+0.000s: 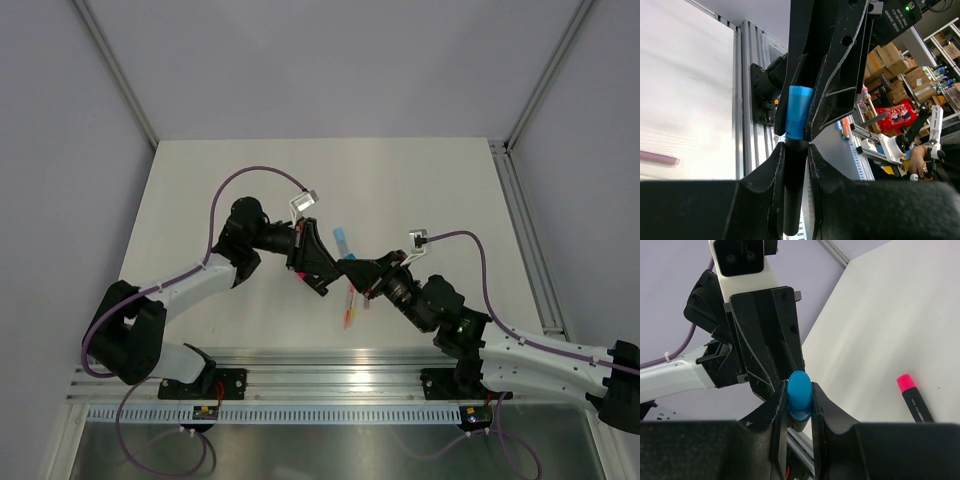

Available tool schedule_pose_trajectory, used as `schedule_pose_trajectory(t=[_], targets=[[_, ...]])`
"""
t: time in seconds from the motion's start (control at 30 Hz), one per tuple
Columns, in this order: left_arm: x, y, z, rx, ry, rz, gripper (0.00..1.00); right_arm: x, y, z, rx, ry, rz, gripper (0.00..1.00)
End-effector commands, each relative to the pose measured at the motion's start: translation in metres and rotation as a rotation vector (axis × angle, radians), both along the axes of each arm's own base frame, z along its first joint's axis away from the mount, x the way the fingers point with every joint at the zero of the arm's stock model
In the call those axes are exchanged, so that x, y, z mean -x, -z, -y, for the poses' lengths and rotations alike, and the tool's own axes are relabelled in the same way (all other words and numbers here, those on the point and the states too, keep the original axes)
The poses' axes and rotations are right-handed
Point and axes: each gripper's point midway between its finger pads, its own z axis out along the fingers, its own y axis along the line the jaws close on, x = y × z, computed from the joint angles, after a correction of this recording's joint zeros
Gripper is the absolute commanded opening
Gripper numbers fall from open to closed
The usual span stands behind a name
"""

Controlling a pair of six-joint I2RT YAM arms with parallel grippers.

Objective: Insert the pens into the pen caps
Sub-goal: Insert the pen cap onto the pen.

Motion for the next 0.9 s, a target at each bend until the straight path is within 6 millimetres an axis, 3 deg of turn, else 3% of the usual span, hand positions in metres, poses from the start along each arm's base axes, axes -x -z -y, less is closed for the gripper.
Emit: schedule_pose_trajectory(t=[0.0, 0.3, 0.43, 0.53, 0.8, 0.87], targets=[[-0.067, -0.104, 0.012, 0.352, -0.428, 0.278, 0.00, 0.126, 0.128, -0.014, 0.425, -0.550, -0.264, 0.00], [-0.035, -0.077, 0.017, 0.316, -0.384, 0.254, 0.00, 0.102, 0.092, -0.010, 0.420, -0.424, -0.203, 0.01], [-0.021, -0.071, 0.014, 0.307, -0.375, 0.257, 0.00, 0.084, 0.064, -0.008, 0.378, -0.328, -0.167, 0.23], [-0.014, -0.071, 0.012, 0.309, -0.367, 0.262, 0.00, 0.078, 0.040, -0.005, 0.327, -0.294, -0.131, 0.33], [0.002, -0.070, 0.008, 0.316, -0.347, 0.282, 0.00, 0.078, 0.008, 0.006, 0.271, -0.280, -0.086, 0.48], [0.005, -0.070, 0.007, 0.317, -0.346, 0.284, 0.00, 0.079, 0.003, 0.008, 0.254, -0.279, -0.078, 0.57]])
